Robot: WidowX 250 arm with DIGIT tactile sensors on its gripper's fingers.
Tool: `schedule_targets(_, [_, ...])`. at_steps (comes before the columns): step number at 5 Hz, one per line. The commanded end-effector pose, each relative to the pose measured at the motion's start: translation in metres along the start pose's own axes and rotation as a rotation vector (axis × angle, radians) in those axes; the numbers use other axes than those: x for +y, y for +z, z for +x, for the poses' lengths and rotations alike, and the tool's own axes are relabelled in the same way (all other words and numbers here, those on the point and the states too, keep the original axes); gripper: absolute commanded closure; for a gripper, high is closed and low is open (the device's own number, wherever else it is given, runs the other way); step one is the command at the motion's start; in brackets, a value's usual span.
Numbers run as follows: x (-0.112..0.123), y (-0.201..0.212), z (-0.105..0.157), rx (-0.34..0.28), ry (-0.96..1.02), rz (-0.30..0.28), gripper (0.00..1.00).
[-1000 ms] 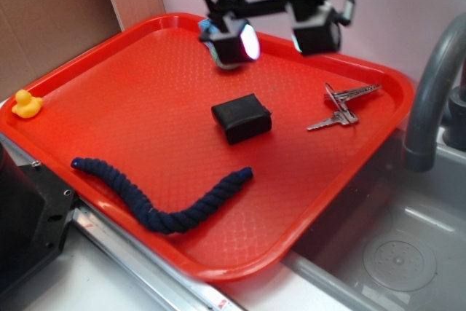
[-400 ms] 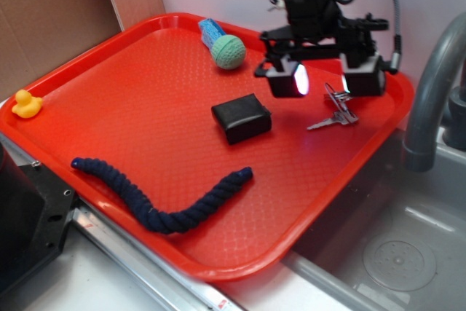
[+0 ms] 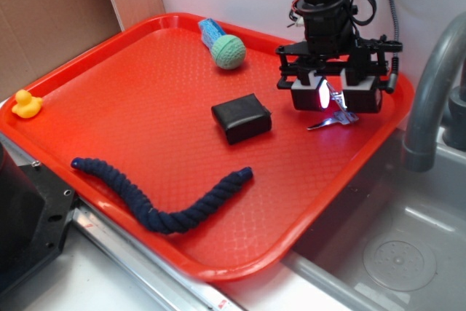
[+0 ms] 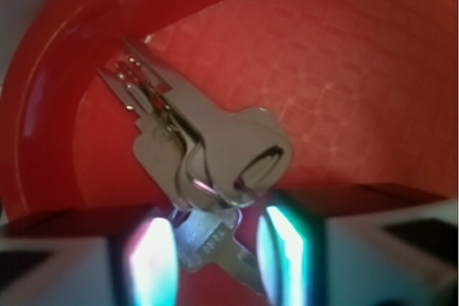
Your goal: Grab the silver keys.
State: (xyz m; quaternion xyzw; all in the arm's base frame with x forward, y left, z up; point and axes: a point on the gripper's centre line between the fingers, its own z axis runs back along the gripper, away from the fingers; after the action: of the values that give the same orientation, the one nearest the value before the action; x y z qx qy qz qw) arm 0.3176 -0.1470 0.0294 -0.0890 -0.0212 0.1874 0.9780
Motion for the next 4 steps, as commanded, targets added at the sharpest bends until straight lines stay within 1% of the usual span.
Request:
schedule_targets(1, [0.030,0.079,-0.002,-0.072,-0.099,-0.021,1.00])
schedule_targets(2, [0.081,0.140,-0.025,-0.048,-0.123,-0.027,1.00])
schedule_targets(3, [0.120,0.201,-0.030,-0.041,-0.115,0.030,1.00])
schedule_targets(4, [0.147,0.238,-0.022,-0.005,-0.135,0.044,1.00])
